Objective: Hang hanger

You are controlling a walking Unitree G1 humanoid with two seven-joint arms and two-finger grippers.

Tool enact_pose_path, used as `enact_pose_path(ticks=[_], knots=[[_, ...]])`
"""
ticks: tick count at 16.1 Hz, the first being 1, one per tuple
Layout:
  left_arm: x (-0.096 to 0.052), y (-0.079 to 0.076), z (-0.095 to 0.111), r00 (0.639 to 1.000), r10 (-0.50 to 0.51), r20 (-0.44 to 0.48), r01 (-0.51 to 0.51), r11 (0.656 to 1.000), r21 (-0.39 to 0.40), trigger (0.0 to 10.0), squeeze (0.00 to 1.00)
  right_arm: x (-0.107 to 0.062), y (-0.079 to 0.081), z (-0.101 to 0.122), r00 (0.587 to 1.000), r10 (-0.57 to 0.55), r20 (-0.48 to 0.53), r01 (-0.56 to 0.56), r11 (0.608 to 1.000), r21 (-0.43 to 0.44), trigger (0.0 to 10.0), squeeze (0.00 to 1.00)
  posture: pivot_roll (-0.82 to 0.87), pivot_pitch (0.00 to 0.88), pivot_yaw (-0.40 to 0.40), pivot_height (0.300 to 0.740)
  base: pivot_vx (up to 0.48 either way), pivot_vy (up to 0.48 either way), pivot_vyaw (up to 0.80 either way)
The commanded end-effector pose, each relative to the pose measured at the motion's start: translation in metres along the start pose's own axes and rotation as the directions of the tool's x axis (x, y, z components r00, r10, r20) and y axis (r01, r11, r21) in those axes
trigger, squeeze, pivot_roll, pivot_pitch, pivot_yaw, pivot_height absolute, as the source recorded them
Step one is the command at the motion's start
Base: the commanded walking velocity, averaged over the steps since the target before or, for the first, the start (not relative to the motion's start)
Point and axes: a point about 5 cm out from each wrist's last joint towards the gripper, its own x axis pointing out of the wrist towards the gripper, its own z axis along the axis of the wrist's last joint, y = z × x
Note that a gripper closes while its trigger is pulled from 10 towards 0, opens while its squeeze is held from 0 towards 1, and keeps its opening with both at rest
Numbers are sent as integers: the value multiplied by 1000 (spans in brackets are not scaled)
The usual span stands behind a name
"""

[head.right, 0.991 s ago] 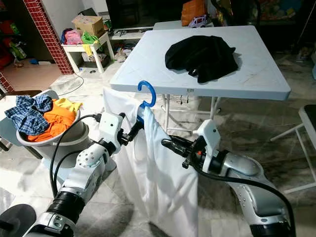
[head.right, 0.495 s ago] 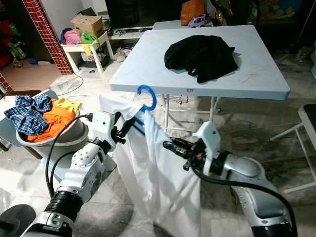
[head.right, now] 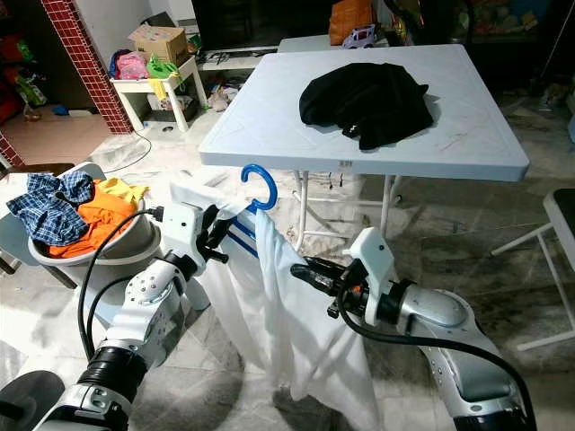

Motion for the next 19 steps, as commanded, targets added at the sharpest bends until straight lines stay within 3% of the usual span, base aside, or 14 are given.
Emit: enact_pose_path(ticks=[1, 5, 8, 10, 11, 13, 15, 17, 19], knots=[[1, 8, 5, 1000, 27, 17, -27, 1000, 11, 0, 0, 4, 6, 11, 998, 42, 47, -40, 998, -52, 10000, 0, -130, 0, 118, 740, 0, 0, 0], [0, 5, 5, 1000, 12, 27, -12, 1000, -2, 0, 0, 4, 4, 11, 999, 29, 41, -27, 998, -63, 10000, 0, -129, 0, 118, 740, 0, 0, 0], [-2, 3, 10, 999, 6, 49, -5, 1000, -9, 0, 0, 3, -6, 8, 999, -40, 12, 41, 992, -123, 10000, 0, -126, 0, 118, 740, 0, 0, 0], [-6, 14, 7, 997, 61, 38, -62, 998, 19, 0, 0, 0, -14, 6, 996, -83, -12, 80, 984, -159, 10000, 0, -124, 0, 117, 740, 0, 0, 0], [-11, 28, 3, 991, 134, 21, -135, 990, 44, 0, 0, -3, -23, 2, 989, -140, -44, 128, 971, -201, 10000, 0, -125, 0, 117, 740, 0, 0, 0], [-12, 32, 4, 987, 157, 25, -159, 986, 53, 0, 0, -5, -28, -2, 981, -178, -76, 154, 955, -252, 10000, 0, -125, 0, 117, 740, 0, 0, 0], [-14, 37, 7, 984, 178, 32, -180, 982, 61, 0, 0, -12, -48, -6, 948, -298, -107, 244, 903, -355, 10000, 0, -121, 0, 114, 740, 0, 0, 0], [-16, 42, 7, 980, 196, 28, -198, 977, 75, 0, 0, -23, -59, -5, 935, -333, -125, 254, 870, -422, 10000, 0, -123, 0, 116, 740, 0, 0, 0], [-23, 56, 6, 974, 228, 12, -228, 969, 98, 0, 0, -52, -79, 1, 914, -377, -152, 236, 797, -556, 10000, 0, -125, 0, 122, 740, 0, 0, 0]])
